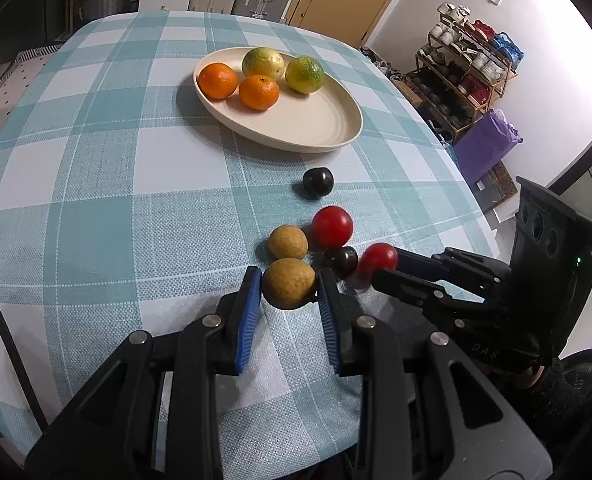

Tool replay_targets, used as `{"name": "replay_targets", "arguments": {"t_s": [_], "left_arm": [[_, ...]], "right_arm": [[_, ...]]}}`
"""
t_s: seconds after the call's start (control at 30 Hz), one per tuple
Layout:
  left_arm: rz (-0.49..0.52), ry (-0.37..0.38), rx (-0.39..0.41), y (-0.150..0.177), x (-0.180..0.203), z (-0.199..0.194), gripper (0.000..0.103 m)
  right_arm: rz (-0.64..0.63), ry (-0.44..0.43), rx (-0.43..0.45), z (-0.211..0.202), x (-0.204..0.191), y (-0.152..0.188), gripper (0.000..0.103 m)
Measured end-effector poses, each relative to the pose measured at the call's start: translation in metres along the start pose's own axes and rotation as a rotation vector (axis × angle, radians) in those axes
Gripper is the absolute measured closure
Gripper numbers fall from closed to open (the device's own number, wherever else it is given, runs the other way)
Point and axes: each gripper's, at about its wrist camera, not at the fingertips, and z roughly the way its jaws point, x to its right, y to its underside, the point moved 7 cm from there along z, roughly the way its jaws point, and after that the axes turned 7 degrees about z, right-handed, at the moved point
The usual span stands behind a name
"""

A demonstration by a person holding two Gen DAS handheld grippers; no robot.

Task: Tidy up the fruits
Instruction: 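Grasp a small brown fruit with the left tool while the right tool grasps a red tomato, then carry both fruits onto the cream plate and open both tools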

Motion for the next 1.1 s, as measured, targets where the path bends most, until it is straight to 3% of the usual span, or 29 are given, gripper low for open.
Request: {"name": "replay_targets", "arguments": {"t_s": [0.3,0.57,1.1], "left_arm": [[-0.004,-0.007,0.029,-0.022,-0.005,-0.005,0.077],[-0.003,-0.007,0.070,-0.071,-0.010,-0.002,0.077],[0.024,0.040,0.057,-0.156,-0.003,0.047,0.077]], "right_arm": [[0.026,-0.017,0.070,-0.020,0.006,-0.014,0.076],[0.015,-0.031,0.122,-0.032,0.012,-0.046,0.076],[0.036,-0.039,0.148,-0.009,0.034,-0.108,0.076]]}}
